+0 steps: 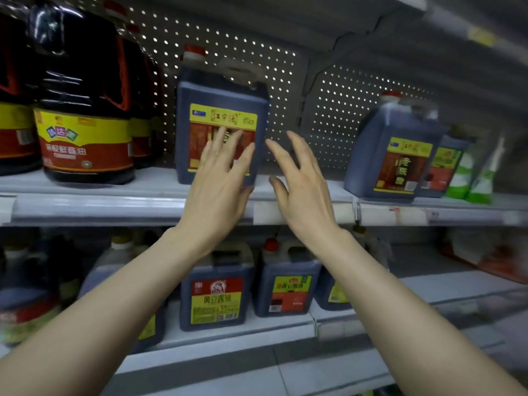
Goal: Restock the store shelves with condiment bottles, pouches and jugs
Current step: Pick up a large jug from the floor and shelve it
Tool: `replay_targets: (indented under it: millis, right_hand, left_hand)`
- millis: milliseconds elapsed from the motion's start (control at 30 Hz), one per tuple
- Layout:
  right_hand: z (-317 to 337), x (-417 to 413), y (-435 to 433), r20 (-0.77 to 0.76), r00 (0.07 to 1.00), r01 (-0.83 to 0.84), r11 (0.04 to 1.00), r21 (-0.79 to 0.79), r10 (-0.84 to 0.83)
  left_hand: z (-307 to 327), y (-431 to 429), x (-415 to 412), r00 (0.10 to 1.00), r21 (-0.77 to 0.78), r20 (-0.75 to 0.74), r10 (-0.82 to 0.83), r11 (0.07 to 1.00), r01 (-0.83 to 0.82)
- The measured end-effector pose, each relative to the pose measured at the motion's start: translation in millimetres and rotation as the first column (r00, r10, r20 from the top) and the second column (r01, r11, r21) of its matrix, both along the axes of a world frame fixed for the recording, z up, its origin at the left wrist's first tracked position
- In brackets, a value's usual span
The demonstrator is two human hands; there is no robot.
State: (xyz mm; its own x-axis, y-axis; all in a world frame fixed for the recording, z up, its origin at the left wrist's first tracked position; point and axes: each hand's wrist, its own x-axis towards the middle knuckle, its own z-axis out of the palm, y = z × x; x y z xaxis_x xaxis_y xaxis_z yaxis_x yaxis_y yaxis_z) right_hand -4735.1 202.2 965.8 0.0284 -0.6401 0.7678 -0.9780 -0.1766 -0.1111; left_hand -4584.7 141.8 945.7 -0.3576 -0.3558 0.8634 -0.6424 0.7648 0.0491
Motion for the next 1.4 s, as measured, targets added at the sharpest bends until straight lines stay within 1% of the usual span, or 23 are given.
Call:
replay_targets:
  millis: [100,267,367,500,600,733,800,900,1033,1100,1267,1400]
  right_hand:
    - [-11,-22,37,-0.007,0.999,0.047,0.999,0.010,-0.047]
    - [-45,-68,107,0.025,0.992,0.118,0.989,0.095,-0.120]
    - [-74,-94,151,0.056,0.989,0.130,0.979,0.158,-0.140]
    - [-117,-119,210,0.091,0.987,0.106,0.969,0.225,-0.129]
    - [-147,-132,250,0.100,0.986,0.101,0.955,0.278,-0.133]
    - [-184,-143,291,0.124,0.982,0.093,0.937,0.337,-0.143]
    - [-204,-143,309,0.139,0.980,0.083,0.927,0.365,-0.142]
    - [-239,-137,337,0.187,0.973,0.036,0.897,0.440,-0.131]
    - [-288,-131,365,0.225,0.959,0.031,0.852,0.523,-0.173]
    - [-313,-125,377,0.257,0.946,0.028,0.840,0.541,-0.197]
    - [-390,-113,404,0.284,0.910,0.062,0.776,0.628,-0.303]
    - [-449,-105,426,0.304,0.875,0.081,0.733,0.675,-0.377]
  left_hand:
    - [-10,31,-23,0.998,0.043,0.006,-0.070,0.997,0.070]
    - [-40,90,-69,0.990,0.109,0.015,-0.141,0.984,0.139]
    - [-66,127,-93,0.989,0.164,0.019,-0.147,0.976,0.142]
    - [-106,180,-122,0.985,0.257,0.022,-0.169,0.954,0.157]
    - [-137,224,-140,0.983,0.319,0.055,-0.173,0.936,0.147]
    - [-175,271,-149,0.976,0.374,0.097,-0.193,0.916,0.144]
    - [-195,292,-148,0.979,0.418,0.105,-0.174,0.901,0.116]
    - [-229,322,-141,0.978,0.499,0.133,-0.158,0.864,0.072]
    - [-274,349,-133,0.969,0.587,0.180,-0.167,0.809,0.030]
    - [-296,357,-127,0.962,0.626,0.202,-0.186,0.780,0.019]
    - [-358,372,-111,0.931,0.708,0.260,-0.257,0.706,-0.003]
    - [-415,386,-98,0.915,0.792,0.261,-0.307,0.609,-0.022]
